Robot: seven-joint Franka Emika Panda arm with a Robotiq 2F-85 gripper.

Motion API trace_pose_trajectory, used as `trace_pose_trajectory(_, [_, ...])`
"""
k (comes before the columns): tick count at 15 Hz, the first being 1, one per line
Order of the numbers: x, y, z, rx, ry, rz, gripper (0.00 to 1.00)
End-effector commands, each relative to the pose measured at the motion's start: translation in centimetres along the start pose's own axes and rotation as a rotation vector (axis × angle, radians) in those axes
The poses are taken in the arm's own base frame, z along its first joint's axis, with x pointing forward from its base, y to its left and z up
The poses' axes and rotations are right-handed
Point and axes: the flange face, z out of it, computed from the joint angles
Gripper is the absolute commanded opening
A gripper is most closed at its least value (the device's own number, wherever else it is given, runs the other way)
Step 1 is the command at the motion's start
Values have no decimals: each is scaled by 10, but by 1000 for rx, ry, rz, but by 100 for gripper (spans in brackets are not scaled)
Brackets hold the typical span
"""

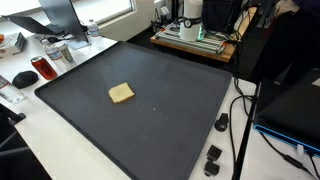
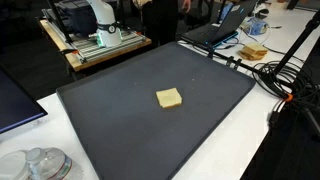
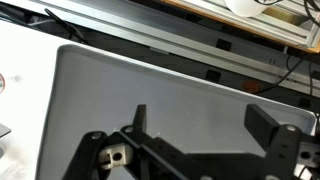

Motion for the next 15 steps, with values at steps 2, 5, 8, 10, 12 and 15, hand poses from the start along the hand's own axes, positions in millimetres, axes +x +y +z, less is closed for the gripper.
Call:
trace_pose_trajectory(2, [0,0,-1,0,0,0,100])
trace_pose_trajectory(5, [0,0,-1,0,0,0,100])
trace_pose_trajectory(8, [4,-7,-2,3,14,-33,100])
trace_pose_trajectory(10, [16,-27,-6,13,43,-106,100])
trace_pose_trajectory(12, [32,-52,-10,18,60,-183,100])
trace_pose_trajectory(15, [55,-98,-18,51,103,-296,100])
